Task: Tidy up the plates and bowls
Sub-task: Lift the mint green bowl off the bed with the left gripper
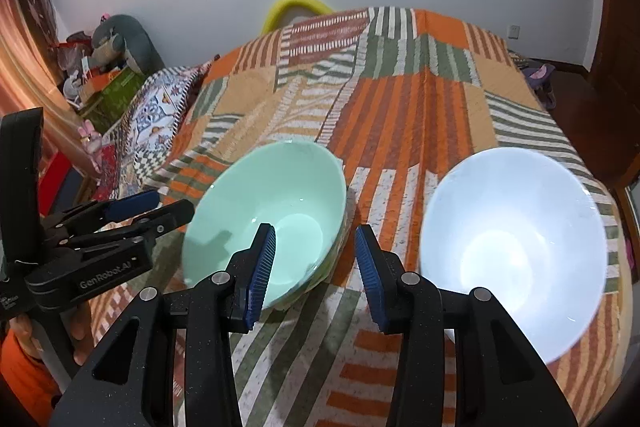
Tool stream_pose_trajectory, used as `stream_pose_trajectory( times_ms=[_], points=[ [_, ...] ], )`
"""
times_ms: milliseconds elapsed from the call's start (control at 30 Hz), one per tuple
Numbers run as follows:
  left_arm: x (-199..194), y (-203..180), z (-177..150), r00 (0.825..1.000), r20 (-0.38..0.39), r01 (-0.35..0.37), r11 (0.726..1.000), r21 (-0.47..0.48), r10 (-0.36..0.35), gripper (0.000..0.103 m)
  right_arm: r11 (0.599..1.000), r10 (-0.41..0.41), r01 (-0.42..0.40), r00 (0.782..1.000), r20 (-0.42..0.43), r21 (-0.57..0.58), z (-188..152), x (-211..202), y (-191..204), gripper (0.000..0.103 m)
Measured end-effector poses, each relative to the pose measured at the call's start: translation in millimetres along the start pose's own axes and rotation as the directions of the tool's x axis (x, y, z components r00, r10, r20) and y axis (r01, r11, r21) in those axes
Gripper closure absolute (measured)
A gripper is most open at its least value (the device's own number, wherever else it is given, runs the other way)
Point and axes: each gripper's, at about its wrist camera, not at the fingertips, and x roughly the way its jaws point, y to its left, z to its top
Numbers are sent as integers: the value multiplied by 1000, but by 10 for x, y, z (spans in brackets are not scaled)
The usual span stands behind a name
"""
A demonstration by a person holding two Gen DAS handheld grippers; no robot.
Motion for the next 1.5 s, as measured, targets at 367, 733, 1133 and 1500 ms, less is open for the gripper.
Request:
stream_pose_trajectory(
  times_ms=[367,733,1133,1500],
  points=[
    [309,19,-23,995,-74,63,998,-30,-65,90,1000,-8,8,999,-53,-8,-6,242,-12,77],
    [88,40,-37,995,-61,76,996,-41,-78,92,999,-24,22,998,-59,-24,-29,155,72,82],
    [-753,16,-146,995,52,81,997,-16,-80,92,1000,14,-13,1000,10,-24,-45,-356,280,82],
    [-1671,49,-498,988,133,82,997,-13,-79,92,996,52,-46,995,80,-71,-202,-969,654,82]
  ],
)
